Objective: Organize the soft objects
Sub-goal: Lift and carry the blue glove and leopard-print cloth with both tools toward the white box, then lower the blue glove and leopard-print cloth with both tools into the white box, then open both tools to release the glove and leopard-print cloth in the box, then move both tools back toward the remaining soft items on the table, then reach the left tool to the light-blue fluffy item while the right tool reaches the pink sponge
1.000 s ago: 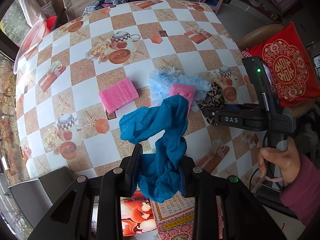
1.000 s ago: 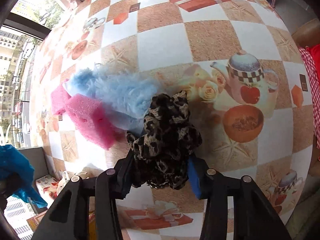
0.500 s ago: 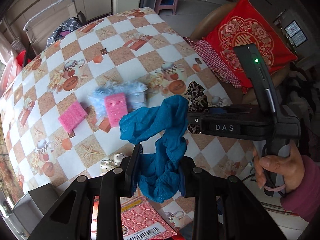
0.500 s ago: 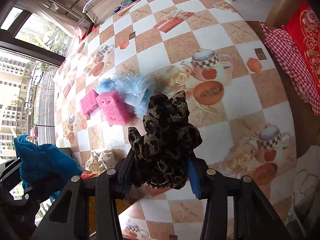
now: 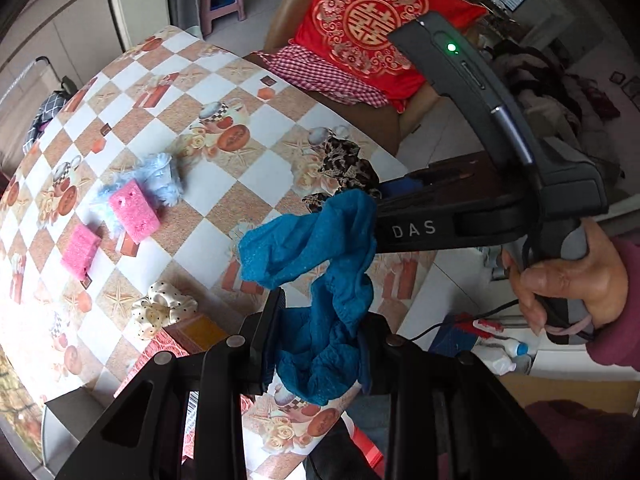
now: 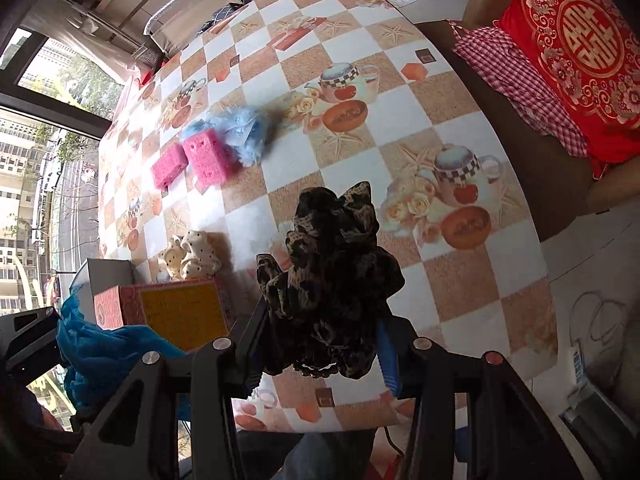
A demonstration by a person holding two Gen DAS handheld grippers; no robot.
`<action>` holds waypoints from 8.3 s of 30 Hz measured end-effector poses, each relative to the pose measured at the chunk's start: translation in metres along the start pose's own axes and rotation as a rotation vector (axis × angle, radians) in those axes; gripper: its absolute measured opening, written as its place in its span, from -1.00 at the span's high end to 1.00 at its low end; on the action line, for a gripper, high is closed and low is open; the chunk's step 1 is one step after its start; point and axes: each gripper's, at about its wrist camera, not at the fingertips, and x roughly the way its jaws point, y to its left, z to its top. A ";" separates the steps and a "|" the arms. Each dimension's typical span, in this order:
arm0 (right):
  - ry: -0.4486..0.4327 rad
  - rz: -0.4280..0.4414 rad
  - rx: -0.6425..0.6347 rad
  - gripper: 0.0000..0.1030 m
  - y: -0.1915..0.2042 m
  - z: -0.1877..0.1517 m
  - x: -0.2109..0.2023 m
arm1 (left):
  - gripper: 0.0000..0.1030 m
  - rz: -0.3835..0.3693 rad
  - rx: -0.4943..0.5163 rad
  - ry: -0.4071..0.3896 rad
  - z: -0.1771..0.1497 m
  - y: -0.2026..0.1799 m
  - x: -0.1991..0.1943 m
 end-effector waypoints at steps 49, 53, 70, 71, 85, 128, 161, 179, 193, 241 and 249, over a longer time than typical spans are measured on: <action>0.223 0.000 -0.783 0.08 0.288 -0.133 0.043 | 0.35 0.184 -0.659 -0.267 -0.269 0.147 -0.102; 0.216 0.010 -0.807 0.08 0.307 -0.130 0.044 | 0.35 0.209 -0.729 -0.270 -0.291 0.159 -0.105; 0.218 0.068 -0.893 0.07 0.375 -0.131 0.054 | 0.35 0.270 -0.858 -0.274 -0.340 0.172 -0.110; 0.220 0.071 -0.897 0.07 0.378 -0.131 0.056 | 0.35 0.271 -0.863 -0.274 -0.342 0.172 -0.109; 0.235 0.079 -0.944 0.07 0.415 -0.127 0.078 | 0.35 0.310 -0.983 -0.249 -0.371 0.187 -0.108; 0.251 0.060 -0.963 -0.02 0.465 -0.107 0.113 | -0.53 0.404 -1.070 -0.196 -0.376 0.207 -0.106; 0.164 0.020 -0.288 -1.00 0.241 0.080 0.018 | -0.59 0.193 -0.890 -0.049 -0.237 0.222 -0.090; 0.142 -0.013 0.128 -1.00 0.122 0.178 0.173 | -0.59 0.250 -0.915 0.108 -0.153 0.238 -0.051; 0.111 -0.062 0.361 -1.00 -0.025 0.119 0.115 | -0.59 0.209 -0.819 0.118 -0.054 0.284 -0.004; 0.155 -0.278 -0.034 -0.85 0.039 0.112 0.185 | -0.88 0.201 -1.118 0.116 0.030 0.357 0.108; 0.136 -0.282 -0.083 -0.72 0.047 0.112 0.173 | -0.88 0.198 -0.902 0.095 0.069 0.320 0.097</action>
